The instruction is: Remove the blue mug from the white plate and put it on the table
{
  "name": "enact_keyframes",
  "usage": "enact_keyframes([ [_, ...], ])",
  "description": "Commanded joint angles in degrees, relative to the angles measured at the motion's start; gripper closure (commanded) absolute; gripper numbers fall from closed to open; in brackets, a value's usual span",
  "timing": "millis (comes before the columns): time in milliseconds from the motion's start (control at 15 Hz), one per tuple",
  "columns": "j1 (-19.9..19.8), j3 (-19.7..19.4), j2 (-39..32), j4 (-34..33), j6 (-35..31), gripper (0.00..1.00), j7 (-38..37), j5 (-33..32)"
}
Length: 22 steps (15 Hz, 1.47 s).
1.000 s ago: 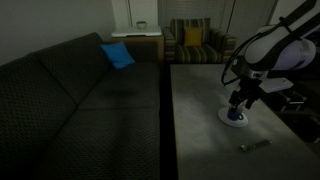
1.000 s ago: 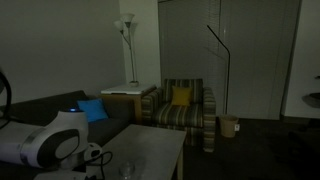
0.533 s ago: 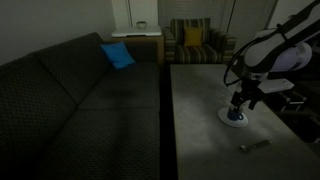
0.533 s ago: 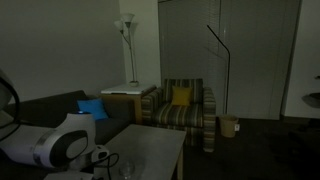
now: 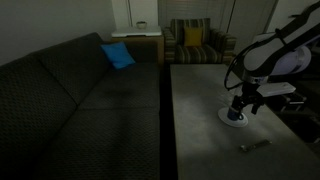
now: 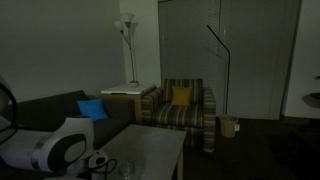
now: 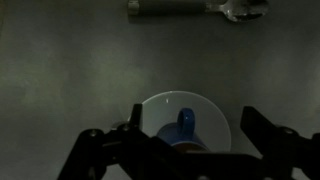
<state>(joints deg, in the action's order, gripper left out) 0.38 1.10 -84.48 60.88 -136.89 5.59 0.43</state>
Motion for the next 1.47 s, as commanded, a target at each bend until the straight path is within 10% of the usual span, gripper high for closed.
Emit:
enact_keyframes([
  [0, 1.3, -2.0, 0.0, 2.2, -4.0, 0.00, -3.4, -1.0],
  [1400, 5.1, -5.5, -0.2, 8.6, -20.8, 0.05, -6.9, -3.8],
])
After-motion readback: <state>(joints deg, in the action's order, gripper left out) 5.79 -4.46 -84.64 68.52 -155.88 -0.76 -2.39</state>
